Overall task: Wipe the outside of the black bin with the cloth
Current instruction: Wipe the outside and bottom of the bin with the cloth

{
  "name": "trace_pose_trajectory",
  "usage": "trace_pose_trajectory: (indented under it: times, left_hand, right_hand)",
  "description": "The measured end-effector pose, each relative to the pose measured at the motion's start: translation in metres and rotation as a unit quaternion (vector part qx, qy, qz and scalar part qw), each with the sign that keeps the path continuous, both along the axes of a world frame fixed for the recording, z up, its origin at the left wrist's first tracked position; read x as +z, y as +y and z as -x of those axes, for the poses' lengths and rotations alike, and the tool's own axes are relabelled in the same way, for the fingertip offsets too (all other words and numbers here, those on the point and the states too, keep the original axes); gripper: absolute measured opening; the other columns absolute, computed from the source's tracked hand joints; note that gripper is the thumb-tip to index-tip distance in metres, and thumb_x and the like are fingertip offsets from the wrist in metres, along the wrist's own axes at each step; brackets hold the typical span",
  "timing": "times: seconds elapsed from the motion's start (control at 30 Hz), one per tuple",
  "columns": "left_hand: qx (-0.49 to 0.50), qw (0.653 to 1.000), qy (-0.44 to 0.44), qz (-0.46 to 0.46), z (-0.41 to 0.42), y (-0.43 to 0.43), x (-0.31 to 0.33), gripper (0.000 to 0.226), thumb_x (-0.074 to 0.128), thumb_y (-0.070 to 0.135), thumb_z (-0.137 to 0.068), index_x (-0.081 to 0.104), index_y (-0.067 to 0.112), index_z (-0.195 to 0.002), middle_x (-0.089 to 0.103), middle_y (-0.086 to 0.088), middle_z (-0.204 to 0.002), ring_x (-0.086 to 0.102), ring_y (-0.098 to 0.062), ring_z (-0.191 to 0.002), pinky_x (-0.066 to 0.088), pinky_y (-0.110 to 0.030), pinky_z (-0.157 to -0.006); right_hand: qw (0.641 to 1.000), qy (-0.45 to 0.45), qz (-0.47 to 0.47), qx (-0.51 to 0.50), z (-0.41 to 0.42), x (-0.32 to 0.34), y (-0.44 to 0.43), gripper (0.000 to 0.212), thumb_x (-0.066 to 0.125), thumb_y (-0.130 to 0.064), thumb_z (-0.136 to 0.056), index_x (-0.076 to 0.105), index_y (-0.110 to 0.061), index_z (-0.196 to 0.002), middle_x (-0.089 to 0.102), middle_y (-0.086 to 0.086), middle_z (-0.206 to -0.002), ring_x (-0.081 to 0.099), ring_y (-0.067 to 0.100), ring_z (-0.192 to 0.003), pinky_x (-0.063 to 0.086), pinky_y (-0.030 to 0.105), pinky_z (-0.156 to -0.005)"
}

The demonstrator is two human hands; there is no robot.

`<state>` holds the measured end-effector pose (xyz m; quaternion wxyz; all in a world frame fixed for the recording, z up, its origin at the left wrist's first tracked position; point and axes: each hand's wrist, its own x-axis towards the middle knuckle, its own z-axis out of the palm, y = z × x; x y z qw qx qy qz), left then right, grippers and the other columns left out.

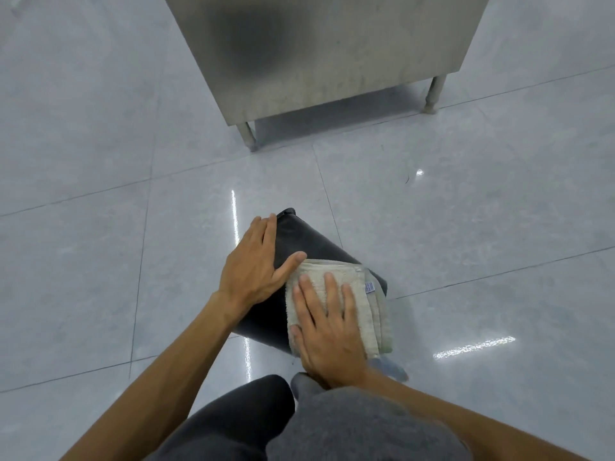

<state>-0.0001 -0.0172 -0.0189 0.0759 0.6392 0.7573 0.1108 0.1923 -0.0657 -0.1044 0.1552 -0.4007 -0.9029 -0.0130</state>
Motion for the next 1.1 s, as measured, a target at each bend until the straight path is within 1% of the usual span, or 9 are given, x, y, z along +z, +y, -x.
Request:
trace_pose_trajectory:
  times: [0.17, 0.33, 0.53, 0.67, 0.8, 0.87, 0.93, 1.0, 1.1]
  left_hand:
    - [0.020, 0.996, -0.056, -0.062, -0.006, -0.027, -0.002, 0.088, 0.035, 0.077, -0.091, 0.028, 0.012, -0.151, 0.044, 0.002, -0.135, 0.052, -0.012, -0.110, 0.052, -0.025, -0.081]
    - [0.058, 0.997, -0.030, -0.040, -0.008, -0.041, -0.013, 0.093, 0.029, 0.076, -0.094, 0.025, 0.005, -0.154, 0.038, -0.011, -0.155, 0.039, -0.026, -0.141, 0.047, -0.046, -0.107]
    - [0.079, 0.997, -0.014, -0.020, -0.009, -0.032, -0.010, 0.091, 0.029, 0.076, -0.094, 0.026, 0.007, -0.152, 0.038, -0.011, -0.152, 0.039, -0.030, -0.140, 0.050, -0.050, -0.102]
    - [0.095, 0.995, -0.008, -0.001, -0.015, -0.031, -0.008, 0.101, 0.018, 0.082, -0.089, 0.019, 0.008, -0.157, 0.027, -0.011, -0.162, 0.020, -0.029, -0.152, 0.039, -0.051, -0.114]
    - [0.105, 0.993, -0.045, 0.001, -0.017, -0.029, -0.008, 0.108, 0.016, 0.087, -0.084, 0.014, 0.010, -0.159, 0.021, -0.008, -0.165, 0.017, -0.027, -0.153, 0.040, -0.049, -0.110]
    - [0.099, 0.993, -0.064, -0.005, -0.015, -0.028, -0.007, 0.106, 0.018, 0.087, -0.084, 0.015, 0.011, -0.158, 0.024, -0.007, -0.163, 0.028, -0.028, -0.148, 0.044, -0.051, -0.108]
    - [0.092, 0.993, -0.075, -0.021, -0.014, -0.024, -0.003, 0.104, 0.019, 0.086, -0.084, 0.019, 0.012, -0.157, 0.029, -0.004, -0.159, 0.038, -0.025, -0.142, 0.047, -0.046, -0.104]
    - [0.092, 0.990, -0.104, -0.039, -0.015, -0.023, 0.001, 0.100, 0.021, 0.084, -0.085, 0.025, 0.013, -0.155, 0.036, 0.000, -0.154, 0.045, -0.019, -0.133, 0.044, -0.036, -0.097]
    - [0.086, 0.982, -0.156, -0.065, -0.014, -0.023, 0.001, 0.089, 0.028, 0.077, -0.088, 0.030, 0.017, -0.153, 0.041, 0.004, -0.153, 0.047, -0.015, -0.131, 0.042, -0.034, -0.097]
  right_hand:
    - [0.995, 0.028, 0.034, 0.090, 0.009, 0.012, 0.024, 0.058, 0.032, -0.041, -0.109, 0.034, -0.016, -0.161, 0.036, 0.007, -0.166, 0.026, 0.039, -0.155, 0.026, 0.063, -0.121]
    - [0.986, 0.038, 0.108, 0.120, 0.037, 0.031, 0.055, 0.065, 0.035, -0.043, -0.107, 0.020, -0.018, -0.165, 0.021, 0.002, -0.172, 0.022, 0.034, -0.156, 0.015, 0.056, -0.126]
    - [0.972, 0.051, 0.226, 0.033, 0.035, 0.044, 0.116, 0.055, 0.028, -0.038, -0.108, 0.034, -0.017, -0.158, 0.043, 0.001, -0.160, 0.048, 0.026, -0.136, 0.037, 0.045, -0.112]
    - [0.897, 0.005, 0.439, -0.053, 0.010, 0.042, 0.173, 0.043, 0.021, -0.038, -0.110, 0.059, -0.020, -0.118, 0.066, 0.006, -0.121, 0.061, 0.032, -0.108, 0.042, 0.043, -0.090]
    - [0.880, -0.002, 0.468, -0.077, 0.012, 0.041, 0.184, 0.036, 0.021, -0.033, -0.107, 0.045, -0.020, -0.083, 0.058, 0.002, -0.089, 0.054, 0.027, -0.089, 0.038, 0.040, -0.078]
    - [0.903, 0.003, 0.427, -0.056, 0.031, 0.046, 0.174, 0.034, 0.022, -0.033, -0.108, 0.050, -0.020, -0.094, 0.061, 0.003, -0.102, 0.056, 0.029, -0.093, 0.041, 0.043, -0.083]
    - [0.939, -0.002, 0.344, -0.003, 0.051, 0.050, 0.157, 0.033, 0.029, -0.035, -0.107, 0.051, -0.017, -0.125, 0.057, 0.004, -0.134, 0.057, 0.033, -0.108, 0.043, 0.049, -0.093]
    - [0.967, -0.023, 0.247, 0.067, 0.062, 0.050, 0.136, 0.058, 0.044, -0.037, -0.104, 0.030, -0.014, -0.155, 0.035, 0.005, -0.162, 0.044, 0.037, -0.134, 0.037, 0.054, -0.109]
    - [0.969, -0.014, 0.197, 0.150, 0.058, 0.047, 0.107, 0.076, 0.039, -0.042, -0.102, 0.009, -0.014, -0.165, 0.010, 0.004, -0.173, 0.015, 0.038, -0.155, 0.015, 0.057, -0.125]
